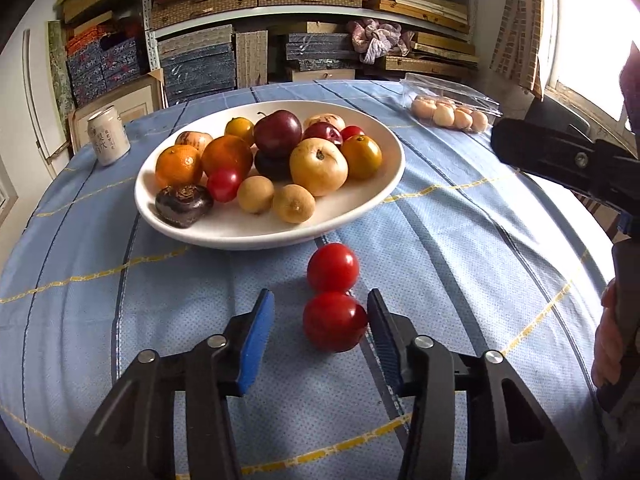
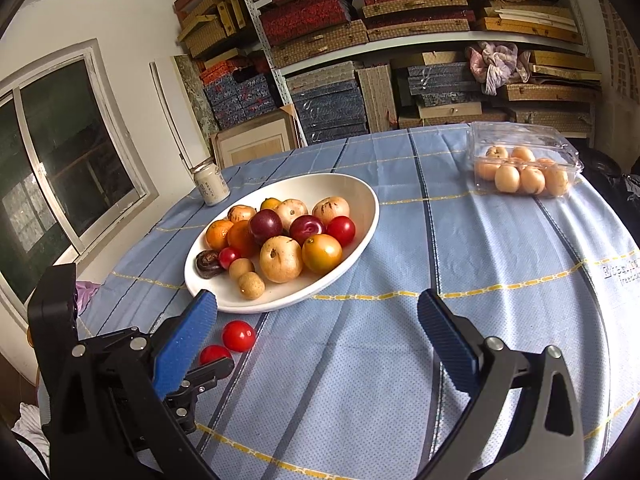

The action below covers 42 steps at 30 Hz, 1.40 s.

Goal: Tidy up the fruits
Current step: 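Grasp another red tomato with the left tool, then grasp the last red tomato with the right tool while the left tool holds its tomato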

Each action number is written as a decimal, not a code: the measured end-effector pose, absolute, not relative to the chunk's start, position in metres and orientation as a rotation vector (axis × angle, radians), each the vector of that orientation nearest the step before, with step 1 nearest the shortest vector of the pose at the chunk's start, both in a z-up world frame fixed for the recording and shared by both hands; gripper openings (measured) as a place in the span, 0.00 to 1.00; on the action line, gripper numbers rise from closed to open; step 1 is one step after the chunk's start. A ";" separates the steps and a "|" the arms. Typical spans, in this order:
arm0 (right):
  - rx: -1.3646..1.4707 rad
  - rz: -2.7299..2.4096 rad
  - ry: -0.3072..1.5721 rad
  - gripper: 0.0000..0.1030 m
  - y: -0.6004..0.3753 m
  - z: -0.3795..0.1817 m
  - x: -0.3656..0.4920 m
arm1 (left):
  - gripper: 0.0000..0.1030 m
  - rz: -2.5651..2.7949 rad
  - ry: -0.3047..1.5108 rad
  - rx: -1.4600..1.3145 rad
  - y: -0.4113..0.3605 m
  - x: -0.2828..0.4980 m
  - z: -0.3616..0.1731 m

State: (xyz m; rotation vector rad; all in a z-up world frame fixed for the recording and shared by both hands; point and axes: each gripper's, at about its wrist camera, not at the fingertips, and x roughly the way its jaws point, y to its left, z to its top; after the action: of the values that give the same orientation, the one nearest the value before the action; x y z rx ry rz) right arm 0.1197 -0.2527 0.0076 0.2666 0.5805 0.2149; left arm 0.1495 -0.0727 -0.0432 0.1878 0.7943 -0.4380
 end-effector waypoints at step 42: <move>-0.079 0.239 0.747 0.78 -0.131 -0.026 0.155 | 0.32 -0.257 0.754 0.103 0.023 0.157 -0.032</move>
State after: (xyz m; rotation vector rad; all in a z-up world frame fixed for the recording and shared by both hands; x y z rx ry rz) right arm 0.1545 -0.1310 -0.0263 -0.0788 0.7472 0.2391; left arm 0.1569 0.0226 -0.0315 0.1032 0.7543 -0.2572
